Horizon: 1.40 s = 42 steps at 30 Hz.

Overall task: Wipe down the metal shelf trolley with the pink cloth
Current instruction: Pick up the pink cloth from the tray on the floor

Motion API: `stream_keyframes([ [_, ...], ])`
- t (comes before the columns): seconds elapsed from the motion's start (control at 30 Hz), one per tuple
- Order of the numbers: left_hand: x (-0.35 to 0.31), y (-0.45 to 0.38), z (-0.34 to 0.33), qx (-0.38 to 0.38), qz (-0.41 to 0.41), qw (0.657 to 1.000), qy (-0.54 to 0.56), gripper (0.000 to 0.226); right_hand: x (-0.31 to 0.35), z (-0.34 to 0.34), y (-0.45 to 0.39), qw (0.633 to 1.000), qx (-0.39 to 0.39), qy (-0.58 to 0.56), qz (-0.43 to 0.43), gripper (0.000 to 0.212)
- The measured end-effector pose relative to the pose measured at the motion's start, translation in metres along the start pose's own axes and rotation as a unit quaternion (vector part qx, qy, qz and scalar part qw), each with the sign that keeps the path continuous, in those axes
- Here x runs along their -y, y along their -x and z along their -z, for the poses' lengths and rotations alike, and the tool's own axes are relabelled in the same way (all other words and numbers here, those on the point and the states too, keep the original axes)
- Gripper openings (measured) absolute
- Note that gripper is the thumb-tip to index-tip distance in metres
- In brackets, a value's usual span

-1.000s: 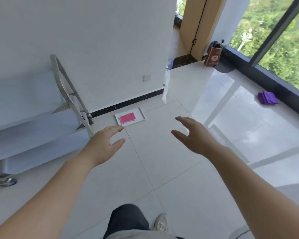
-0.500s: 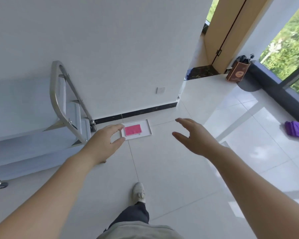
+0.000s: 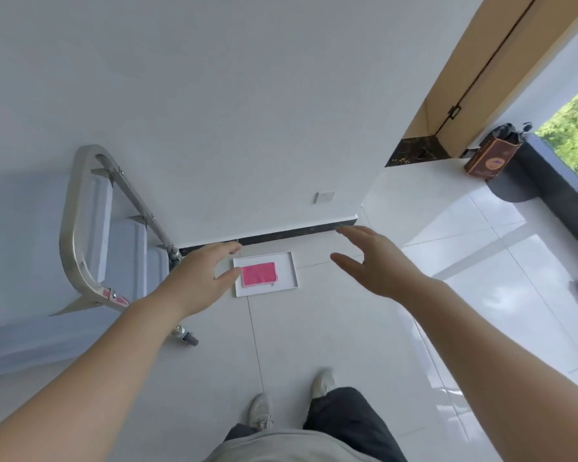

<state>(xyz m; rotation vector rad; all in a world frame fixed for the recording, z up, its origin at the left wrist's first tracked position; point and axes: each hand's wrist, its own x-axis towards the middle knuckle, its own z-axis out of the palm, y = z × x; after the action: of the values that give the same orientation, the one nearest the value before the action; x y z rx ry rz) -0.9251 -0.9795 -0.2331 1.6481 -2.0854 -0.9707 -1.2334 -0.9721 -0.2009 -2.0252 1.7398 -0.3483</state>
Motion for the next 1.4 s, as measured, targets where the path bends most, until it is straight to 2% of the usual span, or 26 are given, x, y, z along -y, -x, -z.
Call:
stream_keyframes([
  [0.27,0.004,-0.076,-0.009,-0.047,0.077,0.996,0.013,0.043,-0.038,0.006,-0.124,0.994,0.069,-0.009,0.082,0.052],
  [0.5,-0.007,-0.142,-0.027,-0.042,0.145,0.988,0.019,0.047,-0.075,0.004,-0.216,0.977,0.171,0.026,0.123,0.053],
  [0.77,0.019,-0.165,-0.046,-0.033,0.217,0.974,0.046,0.048,-0.076,-0.033,-0.277,0.958,0.246,0.052,0.136,0.053],
  [0.93,0.088,-0.213,-0.052,-0.012,0.198,0.980,0.011,0.051,-0.088,-0.088,-0.308,0.961,0.252,0.060,0.095,0.054],
  [1.1,0.173,-0.269,-0.085,0.004,0.178,0.983,-0.040,0.050,-0.113,-0.164,-0.342,0.963,0.254,0.065,0.060,0.049],
  [1.4,0.326,-0.323,-0.228,0.055,0.147,0.982,-0.103,0.051,-0.201,-0.358,-0.382,0.937,0.329,0.109,0.037,0.054],
])
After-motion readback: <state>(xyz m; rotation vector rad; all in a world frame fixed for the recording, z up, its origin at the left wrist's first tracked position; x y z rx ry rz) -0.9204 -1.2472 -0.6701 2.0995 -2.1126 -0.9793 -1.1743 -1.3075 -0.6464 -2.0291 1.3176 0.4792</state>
